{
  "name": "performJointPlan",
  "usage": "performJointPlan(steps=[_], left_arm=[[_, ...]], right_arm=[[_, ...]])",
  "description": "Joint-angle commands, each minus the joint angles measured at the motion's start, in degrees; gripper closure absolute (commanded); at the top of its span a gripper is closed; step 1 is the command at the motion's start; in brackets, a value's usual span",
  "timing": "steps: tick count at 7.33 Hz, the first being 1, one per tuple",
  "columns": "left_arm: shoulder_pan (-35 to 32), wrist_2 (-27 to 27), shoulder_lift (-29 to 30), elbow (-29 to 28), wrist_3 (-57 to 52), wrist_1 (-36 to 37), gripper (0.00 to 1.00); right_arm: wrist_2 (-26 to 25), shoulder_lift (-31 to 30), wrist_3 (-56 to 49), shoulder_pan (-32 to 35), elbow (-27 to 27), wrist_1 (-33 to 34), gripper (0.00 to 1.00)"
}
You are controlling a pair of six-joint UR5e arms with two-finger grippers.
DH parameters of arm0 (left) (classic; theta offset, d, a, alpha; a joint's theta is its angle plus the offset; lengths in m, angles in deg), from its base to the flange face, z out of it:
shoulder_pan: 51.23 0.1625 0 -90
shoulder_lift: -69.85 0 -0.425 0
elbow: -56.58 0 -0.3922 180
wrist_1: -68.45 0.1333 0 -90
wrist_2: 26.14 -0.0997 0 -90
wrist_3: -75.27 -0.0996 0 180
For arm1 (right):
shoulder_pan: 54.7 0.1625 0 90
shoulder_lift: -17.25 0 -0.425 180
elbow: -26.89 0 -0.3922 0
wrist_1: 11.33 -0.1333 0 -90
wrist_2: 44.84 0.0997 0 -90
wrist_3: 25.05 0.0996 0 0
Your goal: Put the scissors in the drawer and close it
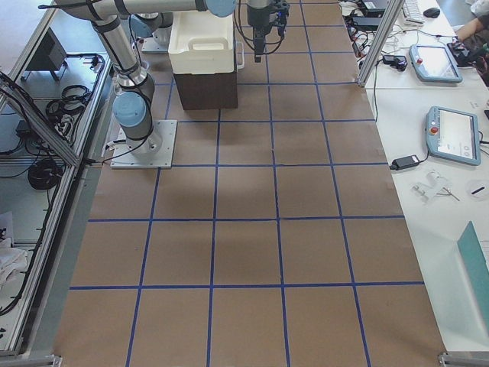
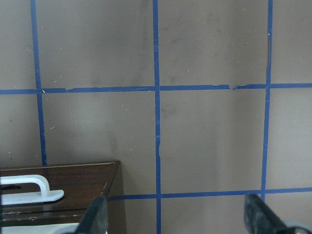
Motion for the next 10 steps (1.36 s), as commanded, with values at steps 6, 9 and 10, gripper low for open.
performJointPlan(steps=[6,9,10], left_arm=[[2.3,2.6,-15.5,1.1,-0.5,-6.6,0.0],[12.2,3.1,-23.2,5.0,-5.5,-7.0,0.0],[15.5,3.2,-24.8,6.3,-11.0,-7.3,0.0]], right_arm=[[0.0,0.1,-0.3,0.0,0.0,0.0,0.0],[-0.1,0.1,0.1,0.0,0.0,0.1,0.0],[-0.1,0.1,0.2,0.0,0.0,0.1,0.0]])
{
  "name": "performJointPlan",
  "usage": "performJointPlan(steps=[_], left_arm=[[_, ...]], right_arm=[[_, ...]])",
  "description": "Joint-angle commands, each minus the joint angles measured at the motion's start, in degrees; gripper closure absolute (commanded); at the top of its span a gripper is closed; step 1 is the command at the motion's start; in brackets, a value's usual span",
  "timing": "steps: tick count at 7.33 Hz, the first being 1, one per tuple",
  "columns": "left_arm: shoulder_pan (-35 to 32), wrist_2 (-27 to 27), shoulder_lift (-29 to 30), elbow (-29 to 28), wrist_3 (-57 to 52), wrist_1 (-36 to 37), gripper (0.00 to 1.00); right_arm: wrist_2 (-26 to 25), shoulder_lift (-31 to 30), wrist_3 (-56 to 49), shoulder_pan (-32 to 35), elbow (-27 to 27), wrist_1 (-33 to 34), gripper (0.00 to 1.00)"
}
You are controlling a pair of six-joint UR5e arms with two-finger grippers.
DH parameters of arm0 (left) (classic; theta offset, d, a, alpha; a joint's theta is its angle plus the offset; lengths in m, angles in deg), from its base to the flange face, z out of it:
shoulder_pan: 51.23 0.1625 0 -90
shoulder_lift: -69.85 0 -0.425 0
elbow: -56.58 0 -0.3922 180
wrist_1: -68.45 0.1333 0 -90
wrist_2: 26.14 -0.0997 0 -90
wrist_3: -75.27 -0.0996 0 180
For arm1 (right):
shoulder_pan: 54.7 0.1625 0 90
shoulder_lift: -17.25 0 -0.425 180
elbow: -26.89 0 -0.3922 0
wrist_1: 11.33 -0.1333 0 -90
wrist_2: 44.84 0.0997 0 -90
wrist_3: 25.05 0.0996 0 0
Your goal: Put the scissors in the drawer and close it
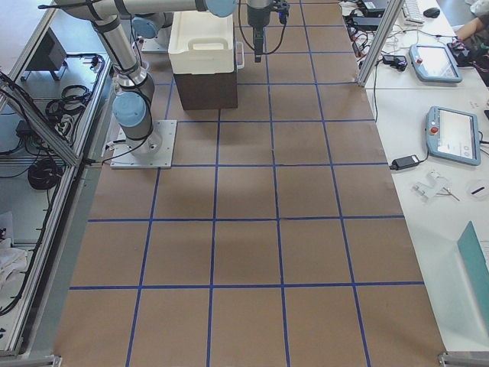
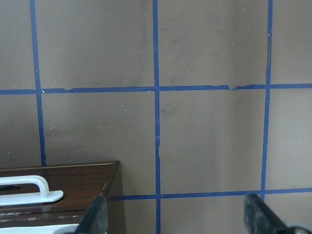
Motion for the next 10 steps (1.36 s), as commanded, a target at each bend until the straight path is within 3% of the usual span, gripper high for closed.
performJointPlan(steps=[1,3,5,7,10], left_arm=[[5.1,-0.4,-4.1,4.0,-10.0,0.6,0.0],[6.9,-0.5,-6.6,8.7,-17.3,7.0,0.0],[7.7,-0.2,-4.7,8.5,-16.3,11.7,0.0],[7.8,-0.6,-2.1,3.2,-16.8,7.5,0.0],[7.6,-0.2,-1.6,2.3,-17.0,5.3,0.0]], right_arm=[[0.1,0.0,0.1,0.0,0.0,0.6,0.0],[0.1,-0.1,0.3,0.0,0.0,0.3,0.0],[0.1,-0.1,0.4,0.0,0.0,0.2,0.0],[0.1,-0.2,0.5,0.0,0.0,0.0,0.0],[0.0,-0.1,0.4,0.0,0.0,-0.1,0.0]])
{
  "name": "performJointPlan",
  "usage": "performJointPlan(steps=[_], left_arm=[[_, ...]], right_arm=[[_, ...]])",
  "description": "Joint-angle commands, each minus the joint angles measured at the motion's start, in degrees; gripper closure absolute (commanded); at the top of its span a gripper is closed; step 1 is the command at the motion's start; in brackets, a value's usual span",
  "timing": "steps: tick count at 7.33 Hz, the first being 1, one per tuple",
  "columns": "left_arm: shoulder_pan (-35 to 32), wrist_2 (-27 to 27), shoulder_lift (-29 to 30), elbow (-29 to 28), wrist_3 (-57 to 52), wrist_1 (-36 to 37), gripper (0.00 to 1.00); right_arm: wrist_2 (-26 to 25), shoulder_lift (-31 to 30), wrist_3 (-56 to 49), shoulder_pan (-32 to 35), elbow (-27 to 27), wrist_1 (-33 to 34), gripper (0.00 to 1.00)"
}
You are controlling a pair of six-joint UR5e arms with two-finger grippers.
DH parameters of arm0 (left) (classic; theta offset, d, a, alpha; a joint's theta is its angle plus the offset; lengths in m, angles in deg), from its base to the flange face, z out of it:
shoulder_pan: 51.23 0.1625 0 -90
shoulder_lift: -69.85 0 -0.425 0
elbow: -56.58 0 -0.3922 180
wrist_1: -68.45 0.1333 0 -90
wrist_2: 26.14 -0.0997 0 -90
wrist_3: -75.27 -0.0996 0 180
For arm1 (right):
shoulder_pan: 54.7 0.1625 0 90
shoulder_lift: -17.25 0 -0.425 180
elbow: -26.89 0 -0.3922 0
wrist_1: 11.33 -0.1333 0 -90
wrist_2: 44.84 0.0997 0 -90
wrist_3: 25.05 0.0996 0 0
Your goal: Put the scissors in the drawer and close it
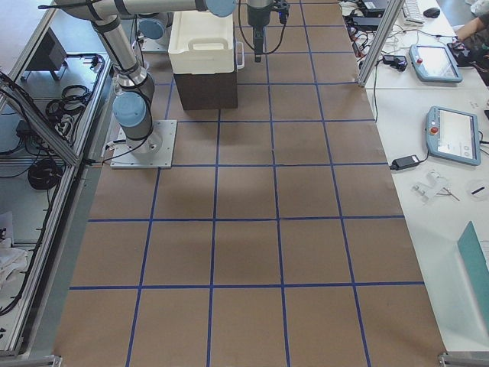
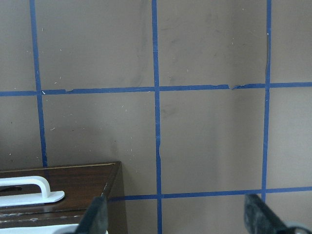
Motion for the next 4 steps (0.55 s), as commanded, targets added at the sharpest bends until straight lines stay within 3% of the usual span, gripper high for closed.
performJointPlan(steps=[1,4], left_arm=[[-0.1,0.2,-0.2,-0.2,-0.1,-1.9,0.0],[-0.2,0.3,0.0,-0.2,-0.1,-2.5,0.0]], right_arm=[[0.0,0.0,-0.1,0.0,0.0,0.0,0.0],[-0.1,0.0,-0.1,0.0,0.0,-0.1,0.0]])
